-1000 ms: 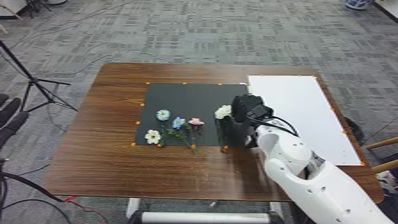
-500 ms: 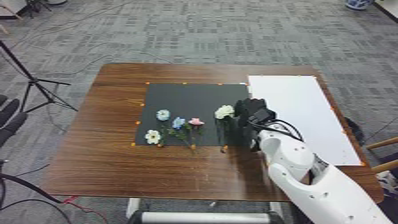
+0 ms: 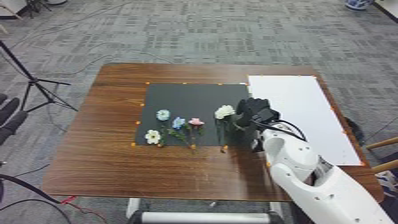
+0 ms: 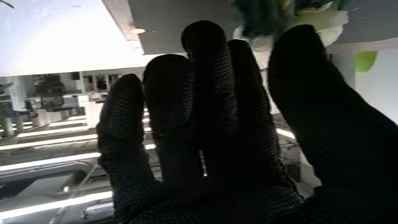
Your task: Arrange flowers
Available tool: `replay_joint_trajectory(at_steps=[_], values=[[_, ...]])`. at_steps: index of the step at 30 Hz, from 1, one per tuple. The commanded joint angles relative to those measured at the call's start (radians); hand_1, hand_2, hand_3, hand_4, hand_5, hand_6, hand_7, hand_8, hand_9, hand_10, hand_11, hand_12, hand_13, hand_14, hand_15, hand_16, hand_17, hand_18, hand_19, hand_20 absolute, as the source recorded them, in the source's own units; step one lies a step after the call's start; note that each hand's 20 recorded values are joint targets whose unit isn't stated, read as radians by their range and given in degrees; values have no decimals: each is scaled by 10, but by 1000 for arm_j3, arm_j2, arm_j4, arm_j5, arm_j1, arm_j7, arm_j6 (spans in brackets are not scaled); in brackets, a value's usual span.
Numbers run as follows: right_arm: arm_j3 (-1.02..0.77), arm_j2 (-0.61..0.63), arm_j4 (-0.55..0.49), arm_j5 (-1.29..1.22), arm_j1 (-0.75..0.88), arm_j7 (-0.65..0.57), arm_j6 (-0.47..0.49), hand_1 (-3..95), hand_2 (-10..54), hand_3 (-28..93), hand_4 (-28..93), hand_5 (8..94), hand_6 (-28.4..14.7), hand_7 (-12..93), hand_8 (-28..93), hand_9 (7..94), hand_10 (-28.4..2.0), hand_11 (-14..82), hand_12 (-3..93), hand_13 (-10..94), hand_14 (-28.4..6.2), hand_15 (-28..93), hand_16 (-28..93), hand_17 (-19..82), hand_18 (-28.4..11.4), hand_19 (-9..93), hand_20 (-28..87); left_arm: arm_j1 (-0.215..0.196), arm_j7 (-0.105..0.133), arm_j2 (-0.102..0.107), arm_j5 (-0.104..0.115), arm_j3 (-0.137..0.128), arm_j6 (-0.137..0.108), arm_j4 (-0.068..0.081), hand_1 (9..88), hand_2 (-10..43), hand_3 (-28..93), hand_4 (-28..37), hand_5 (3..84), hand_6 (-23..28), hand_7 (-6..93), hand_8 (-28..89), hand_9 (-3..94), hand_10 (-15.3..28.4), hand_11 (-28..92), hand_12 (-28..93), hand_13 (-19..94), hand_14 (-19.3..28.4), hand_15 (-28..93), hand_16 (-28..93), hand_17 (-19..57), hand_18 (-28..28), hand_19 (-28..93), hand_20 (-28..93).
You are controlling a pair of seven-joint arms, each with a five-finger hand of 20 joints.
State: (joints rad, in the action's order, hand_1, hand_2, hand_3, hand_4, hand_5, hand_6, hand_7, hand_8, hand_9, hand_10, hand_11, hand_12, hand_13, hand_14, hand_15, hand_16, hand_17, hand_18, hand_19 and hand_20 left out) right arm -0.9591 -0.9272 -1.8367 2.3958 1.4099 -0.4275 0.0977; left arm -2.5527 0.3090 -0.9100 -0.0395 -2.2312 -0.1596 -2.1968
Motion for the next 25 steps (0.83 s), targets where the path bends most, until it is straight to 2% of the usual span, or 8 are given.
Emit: replay_joint_trajectory(at_steps=[1,9,11,14,17,20,22,25], values=[[-37,5,-27,-15,12,-12,10,459,-95,733,-283,637,-27,164,-117,722,-124,288,304,568,-137,679,344,270,-250,786,394,-7,4,-8,9,-4,5,-4,287,70,660,-274,354,89,86,-60,294,136,112,152,223,140,257,-7,-45,128,218,112],[-123,0,-78,-108,47,-6,-68,444,-95,747,-283,649,-27,163,-116,723,-129,306,284,575,-142,683,340,270,-253,787,395,-11,12,-11,14,-3,5,-7,275,86,668,-282,356,89,83,-60,296,138,110,152,222,141,255,-5,-45,128,217,113],[-140,-4,-67,-122,54,7,-174,424,-95,760,-283,651,-27,163,-117,724,-135,316,273,578,-141,685,340,270,-253,787,396,-10,15,-10,12,-5,1,-8,268,93,669,-282,356,89,83,-60,296,138,109,152,222,142,254,-4,-46,129,219,114],[-219,-27,-39,-285,85,128,-341,345,-84,765,-257,654,-29,164,-115,722,-143,319,243,577,-143,677,338,271,-251,783,397,9,8,0,-7,1,1,-3,260,104,667,-282,359,88,75,-62,304,132,98,143,231,137,233,-12,-46,130,217,113],[-335,-71,-50,-657,128,246,-361,280,4,766,-252,597,-42,152,-113,657,-161,231,196,529,-145,576,264,240,-225,694,338,15,-25,4,-51,-11,-5,-8,244,121,665,-283,358,79,58,-63,309,121,78,126,222,123,185,-19,-42,128,209,109],[-362,-78,-38,-715,154,289,-449,196,83,761,-251,434,-64,111,-99,469,-201,113,140,401,-189,460,150,196,-217,595,235,18,-92,3,-126,-30,-15,-18,233,134,660,-283,346,74,39,-61,300,121,66,117,199,115,146,-20,-41,123,202,108],[-412,-89,-38,-792,192,356,-439,151,102,759,-256,374,-62,99,-93,408,-205,86,129,343,-204,408,121,172,-216,543,194,27,-106,14,-160,-27,-20,-18,227,139,657,-283,335,74,32,-61,278,125,53,114,172,112,131,-20,-42,118,196,106],[-532,-126,-50,-1034,258,456,-278,113,114,754,-269,358,-54,94,-93,379,-196,67,117,291,-195,331,97,149,-196,442,143,35,-100,31,-164,-21,-26,-11,219,144,653,-283,324,72,24,-58,263,124,39,113,145,100,99,-23,-41,109,182,101]])
